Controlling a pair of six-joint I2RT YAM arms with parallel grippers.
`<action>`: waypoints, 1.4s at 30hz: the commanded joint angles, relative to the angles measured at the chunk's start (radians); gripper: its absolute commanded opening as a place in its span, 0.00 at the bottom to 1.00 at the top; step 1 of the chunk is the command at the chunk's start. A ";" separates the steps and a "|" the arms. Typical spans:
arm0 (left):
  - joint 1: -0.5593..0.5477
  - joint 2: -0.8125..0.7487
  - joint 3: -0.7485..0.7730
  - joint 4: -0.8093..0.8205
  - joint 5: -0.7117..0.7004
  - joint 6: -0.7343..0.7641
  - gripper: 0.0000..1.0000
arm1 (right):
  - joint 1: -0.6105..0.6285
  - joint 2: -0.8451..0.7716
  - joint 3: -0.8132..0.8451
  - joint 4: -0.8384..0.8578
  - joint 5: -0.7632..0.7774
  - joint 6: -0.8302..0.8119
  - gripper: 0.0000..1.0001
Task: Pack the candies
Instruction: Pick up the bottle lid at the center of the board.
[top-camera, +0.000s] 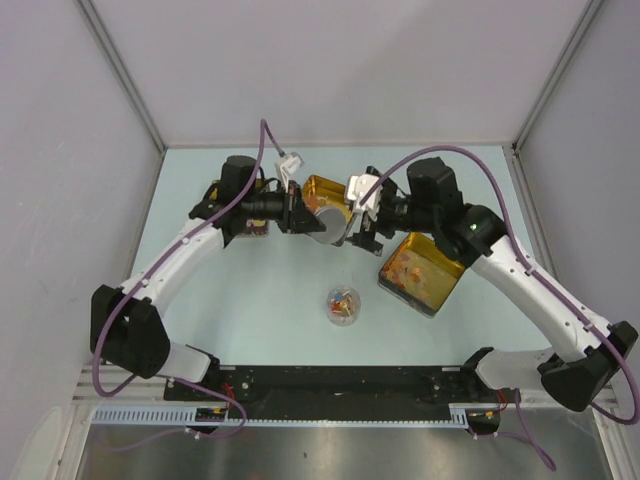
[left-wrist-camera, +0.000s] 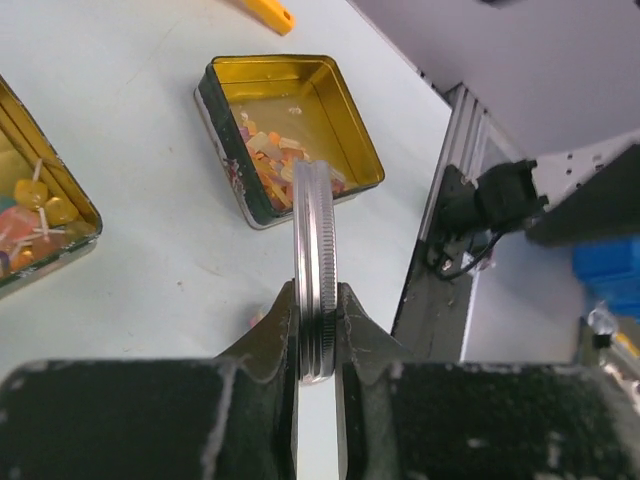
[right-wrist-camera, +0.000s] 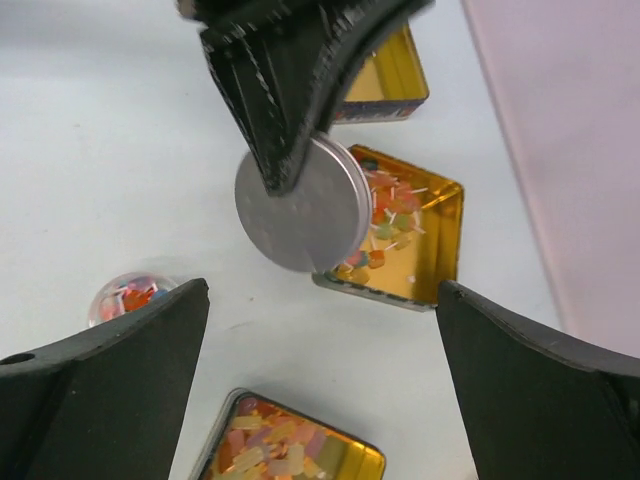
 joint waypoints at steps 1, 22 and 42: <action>0.003 0.018 -0.039 0.175 0.056 -0.222 0.00 | 0.115 0.001 -0.043 0.099 0.300 -0.060 1.00; 0.054 -0.020 -0.150 0.436 0.161 -0.469 0.00 | 0.221 0.134 -0.051 0.176 0.410 -0.034 1.00; 0.060 -0.014 -0.163 0.447 0.168 -0.461 0.00 | 0.256 0.154 -0.060 0.176 0.436 -0.077 0.86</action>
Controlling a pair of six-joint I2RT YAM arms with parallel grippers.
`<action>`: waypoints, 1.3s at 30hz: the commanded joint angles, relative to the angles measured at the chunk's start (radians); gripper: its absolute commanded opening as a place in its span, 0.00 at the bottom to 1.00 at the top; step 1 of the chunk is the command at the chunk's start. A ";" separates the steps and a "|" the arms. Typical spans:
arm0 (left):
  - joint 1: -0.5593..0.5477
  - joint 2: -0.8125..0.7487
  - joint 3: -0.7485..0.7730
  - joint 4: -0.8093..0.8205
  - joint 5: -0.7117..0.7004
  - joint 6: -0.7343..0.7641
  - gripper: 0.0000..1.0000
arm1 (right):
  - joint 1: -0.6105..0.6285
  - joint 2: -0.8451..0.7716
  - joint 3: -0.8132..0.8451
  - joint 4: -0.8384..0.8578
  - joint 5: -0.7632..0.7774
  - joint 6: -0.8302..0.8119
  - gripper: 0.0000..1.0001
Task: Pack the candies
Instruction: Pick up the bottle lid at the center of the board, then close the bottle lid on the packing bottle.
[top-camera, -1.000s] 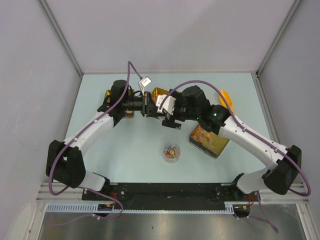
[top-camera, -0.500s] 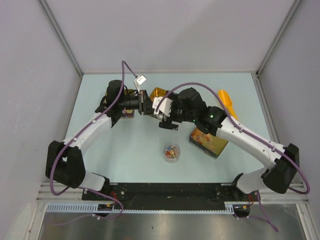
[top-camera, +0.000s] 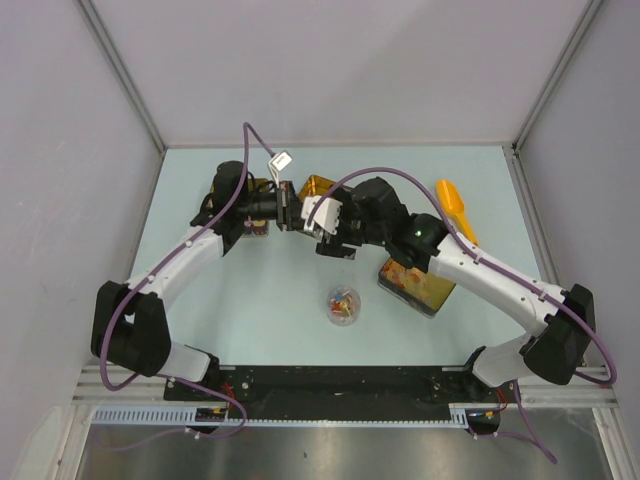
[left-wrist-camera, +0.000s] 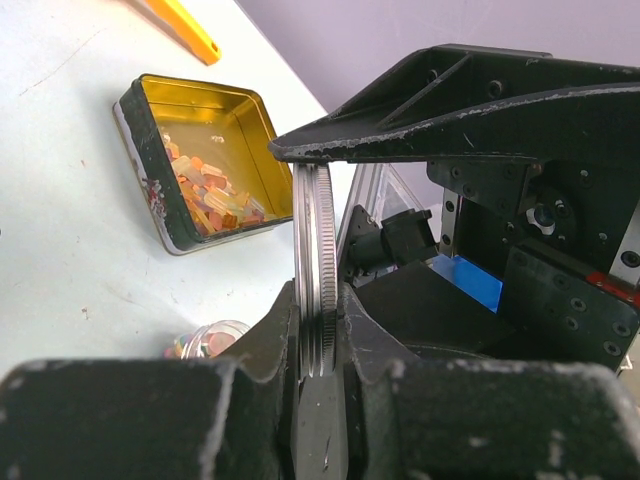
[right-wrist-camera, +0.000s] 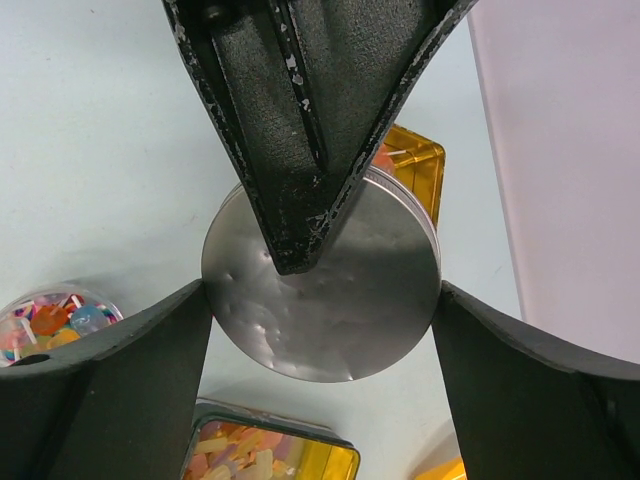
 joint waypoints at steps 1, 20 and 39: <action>0.003 -0.037 -0.005 0.028 0.020 -0.008 0.00 | 0.018 -0.001 0.000 0.023 0.000 -0.019 0.84; 0.147 -0.081 -0.034 -0.086 0.013 0.194 0.91 | -0.031 -0.062 -0.001 -0.118 -0.144 -0.006 0.73; 0.166 -0.302 -0.479 0.031 -0.029 0.975 1.00 | -0.043 0.077 -0.115 -0.448 -0.304 -0.125 0.72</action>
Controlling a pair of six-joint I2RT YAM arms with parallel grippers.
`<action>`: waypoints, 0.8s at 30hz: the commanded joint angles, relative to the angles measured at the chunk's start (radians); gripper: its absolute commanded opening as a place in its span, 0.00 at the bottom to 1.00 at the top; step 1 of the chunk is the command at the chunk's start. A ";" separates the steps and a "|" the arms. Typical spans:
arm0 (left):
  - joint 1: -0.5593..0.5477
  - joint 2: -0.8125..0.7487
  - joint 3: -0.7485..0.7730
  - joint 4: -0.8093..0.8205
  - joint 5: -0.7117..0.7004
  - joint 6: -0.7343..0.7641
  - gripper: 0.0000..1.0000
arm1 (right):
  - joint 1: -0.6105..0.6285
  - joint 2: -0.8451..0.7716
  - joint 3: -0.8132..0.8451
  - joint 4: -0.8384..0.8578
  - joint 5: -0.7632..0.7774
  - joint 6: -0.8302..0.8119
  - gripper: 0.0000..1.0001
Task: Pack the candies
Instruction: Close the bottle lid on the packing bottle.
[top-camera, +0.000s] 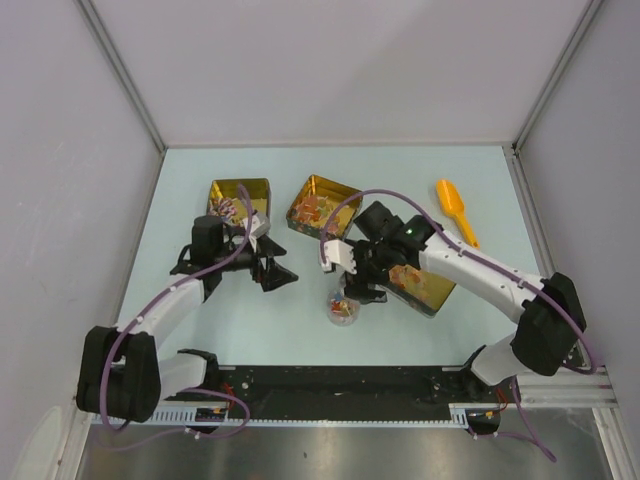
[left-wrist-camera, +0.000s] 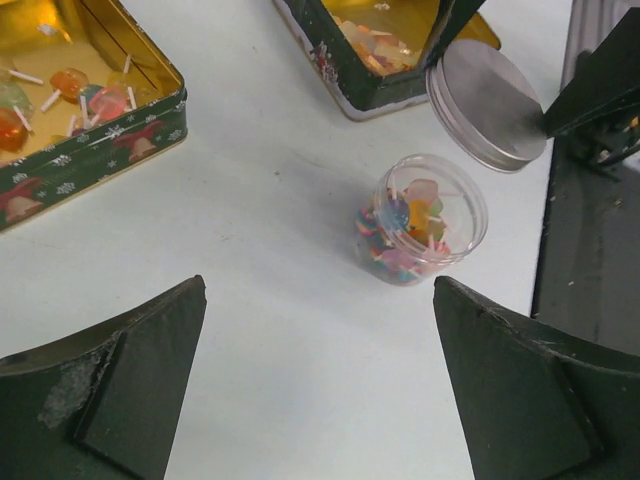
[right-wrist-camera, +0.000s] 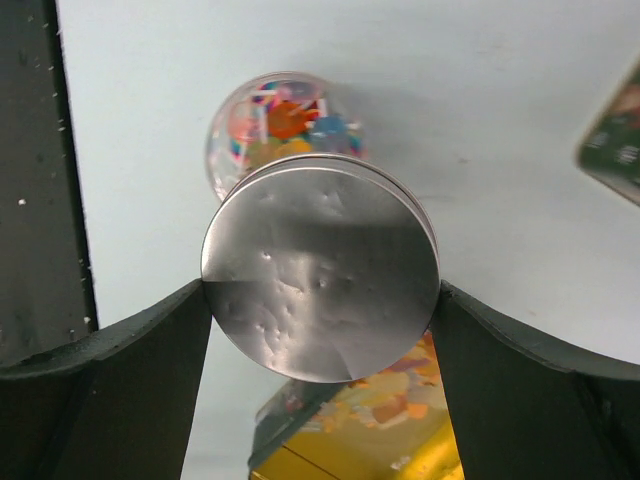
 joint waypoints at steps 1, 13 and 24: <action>-0.002 -0.060 -0.042 0.078 0.007 0.219 1.00 | 0.045 0.032 -0.028 0.006 0.002 -0.004 0.72; -0.125 -0.117 -0.122 0.190 -0.052 0.090 1.00 | 0.079 0.130 -0.034 0.097 -0.020 0.042 0.73; -0.254 -0.071 -0.202 0.382 -0.052 0.022 1.00 | 0.096 0.192 -0.034 0.151 -0.031 0.068 0.73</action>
